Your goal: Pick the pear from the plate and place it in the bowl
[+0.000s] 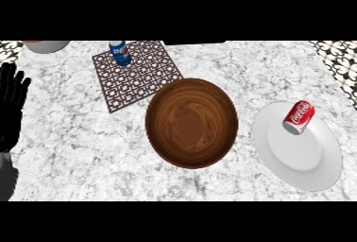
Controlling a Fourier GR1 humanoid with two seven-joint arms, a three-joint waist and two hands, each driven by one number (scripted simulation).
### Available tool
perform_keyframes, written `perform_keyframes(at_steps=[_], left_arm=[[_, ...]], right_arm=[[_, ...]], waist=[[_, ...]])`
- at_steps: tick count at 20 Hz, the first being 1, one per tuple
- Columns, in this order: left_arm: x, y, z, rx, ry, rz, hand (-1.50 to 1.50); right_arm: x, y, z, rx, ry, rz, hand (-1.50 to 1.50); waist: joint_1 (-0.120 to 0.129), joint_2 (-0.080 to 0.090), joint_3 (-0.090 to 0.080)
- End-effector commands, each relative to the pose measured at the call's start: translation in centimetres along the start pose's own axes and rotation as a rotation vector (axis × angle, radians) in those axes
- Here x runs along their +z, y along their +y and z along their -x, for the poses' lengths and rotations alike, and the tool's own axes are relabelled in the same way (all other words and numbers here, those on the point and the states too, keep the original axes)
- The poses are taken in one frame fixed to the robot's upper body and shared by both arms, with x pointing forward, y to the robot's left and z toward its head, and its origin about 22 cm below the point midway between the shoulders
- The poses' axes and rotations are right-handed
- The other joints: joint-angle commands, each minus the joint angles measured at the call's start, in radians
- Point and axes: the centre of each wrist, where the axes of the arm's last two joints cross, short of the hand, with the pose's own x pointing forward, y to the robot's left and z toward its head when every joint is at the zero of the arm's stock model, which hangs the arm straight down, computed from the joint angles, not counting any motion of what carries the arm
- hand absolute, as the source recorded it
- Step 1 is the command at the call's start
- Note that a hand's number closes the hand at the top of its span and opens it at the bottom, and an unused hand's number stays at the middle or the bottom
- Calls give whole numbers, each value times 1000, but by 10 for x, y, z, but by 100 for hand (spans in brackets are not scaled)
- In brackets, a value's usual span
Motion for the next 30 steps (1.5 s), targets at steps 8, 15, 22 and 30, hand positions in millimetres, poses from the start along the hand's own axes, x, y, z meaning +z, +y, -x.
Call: perform_keyframes(at_steps=[8, 15, 22, 30], left_arm=[[1, 9, 8, -20, 6, -9, 0], [-5, -2, -5, 13, -13, 16, 0], [5, -7, -2, 21, -16, 30, 0], [-19, -24, -7, 36, -47, 74, 0]], right_arm=[[-80, -20, -94, -228, -175, -84, 150], [-121, -13, -193, -191, -189, -157, 150], [-125, 55, -288, -240, -144, -247, 150], [-93, 138, -373, -169, -36, -247, 150]], waist=[[-14, -1, -2], [11, 2, 1], [33, 9, 6], [59, 34, 9]])
